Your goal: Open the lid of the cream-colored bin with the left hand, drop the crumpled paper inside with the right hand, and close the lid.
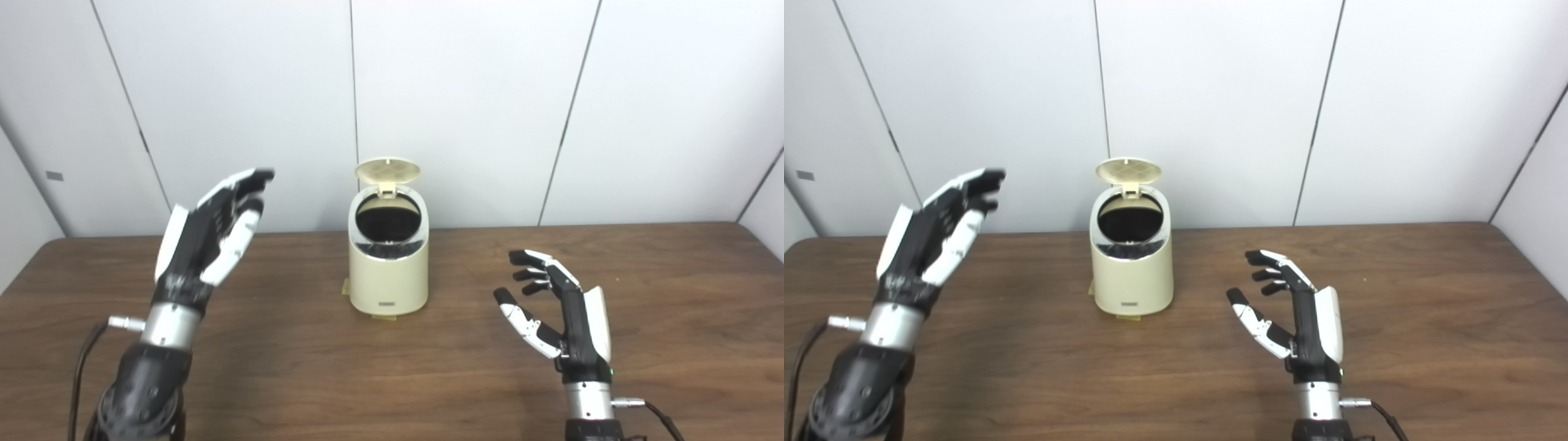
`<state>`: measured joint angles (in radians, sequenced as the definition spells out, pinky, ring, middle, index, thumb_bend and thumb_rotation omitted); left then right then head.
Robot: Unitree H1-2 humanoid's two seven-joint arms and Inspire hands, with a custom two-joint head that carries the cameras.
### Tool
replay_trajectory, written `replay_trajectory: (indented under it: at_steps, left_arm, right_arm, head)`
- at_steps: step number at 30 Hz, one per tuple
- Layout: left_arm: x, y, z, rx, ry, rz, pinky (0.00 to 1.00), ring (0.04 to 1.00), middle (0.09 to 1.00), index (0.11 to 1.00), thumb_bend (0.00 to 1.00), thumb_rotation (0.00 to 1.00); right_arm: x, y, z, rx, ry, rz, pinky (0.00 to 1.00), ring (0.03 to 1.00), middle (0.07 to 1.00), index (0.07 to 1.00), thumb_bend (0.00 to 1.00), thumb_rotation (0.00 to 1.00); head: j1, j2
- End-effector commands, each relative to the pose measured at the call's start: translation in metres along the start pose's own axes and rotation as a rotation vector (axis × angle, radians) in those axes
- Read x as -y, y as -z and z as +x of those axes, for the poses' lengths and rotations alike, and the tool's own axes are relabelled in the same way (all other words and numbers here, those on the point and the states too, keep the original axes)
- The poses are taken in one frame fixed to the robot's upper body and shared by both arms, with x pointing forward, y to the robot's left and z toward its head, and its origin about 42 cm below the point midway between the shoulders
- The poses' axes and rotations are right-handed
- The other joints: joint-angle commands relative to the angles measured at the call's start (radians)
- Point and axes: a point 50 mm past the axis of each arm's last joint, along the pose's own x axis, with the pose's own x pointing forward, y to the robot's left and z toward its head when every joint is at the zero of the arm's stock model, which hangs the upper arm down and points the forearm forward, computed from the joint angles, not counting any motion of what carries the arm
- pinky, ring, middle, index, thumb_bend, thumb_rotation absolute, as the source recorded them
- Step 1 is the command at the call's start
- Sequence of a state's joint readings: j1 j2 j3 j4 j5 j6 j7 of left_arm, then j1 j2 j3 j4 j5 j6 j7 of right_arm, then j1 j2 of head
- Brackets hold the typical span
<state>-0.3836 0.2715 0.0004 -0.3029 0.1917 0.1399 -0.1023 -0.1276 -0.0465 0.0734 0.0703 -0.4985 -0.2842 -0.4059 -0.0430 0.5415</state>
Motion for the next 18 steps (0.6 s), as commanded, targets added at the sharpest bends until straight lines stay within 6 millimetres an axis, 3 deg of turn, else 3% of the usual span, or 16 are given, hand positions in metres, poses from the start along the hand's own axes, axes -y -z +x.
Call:
replay_trajectory:
  at_steps: [1, 7, 10, 12, 15, 18]
  left_arm:
    - [-0.007, -0.024, 0.022, 0.077, -0.003, 0.078, 0.79, 0.86, 0.843, 0.814, 0.66, 0.89]
    - [0.01, -0.056, 0.054, 0.088, 0.056, 0.243, 0.8, 0.857, 0.835, 0.813, 0.91, 0.99]
    - [0.02, -0.067, 0.064, 0.09, 0.095, 0.262, 0.78, 0.876, 0.858, 0.817, 0.97, 0.99]
    - [0.028, -0.074, 0.069, 0.083, 0.122, 0.273, 0.8, 0.901, 0.879, 0.83, 0.99, 0.98]
    - [0.038, -0.082, 0.076, 0.083, 0.149, 0.303, 0.98, 0.945, 0.879, 0.849, 0.99, 0.96]
    - [0.048, -0.085, 0.082, 0.101, 0.166, 0.372, 1.0, 0.945, 0.866, 0.842, 0.98, 0.98]
  right_arm:
    - [-0.017, 0.011, -0.027, -0.074, -0.028, 0.018, 0.49, 0.623, 0.692, 0.689, 0.29, 0.47]
    - [-0.02, 0.012, -0.029, -0.093, -0.062, 0.029, 0.59, 0.699, 0.725, 0.715, 0.29, 0.53]
    - [-0.022, 0.012, -0.029, -0.103, -0.069, 0.037, 0.61, 0.71, 0.732, 0.718, 0.3, 0.56]
    - [-0.023, 0.012, -0.029, -0.102, -0.072, 0.037, 0.61, 0.713, 0.733, 0.719, 0.31, 0.57]
    - [-0.023, 0.012, -0.028, -0.096, -0.073, 0.032, 0.61, 0.713, 0.73, 0.718, 0.31, 0.57]
    - [-0.025, 0.013, -0.028, -0.086, -0.068, 0.043, 0.59, 0.696, 0.721, 0.712, 0.31, 0.55]
  head:
    - [-0.001, 0.0]
    - [-0.004, -0.006]
    - [-0.006, -0.009]
    - [-0.006, -0.011]
    - [-0.007, -0.013]
    - [-0.007, -0.016]
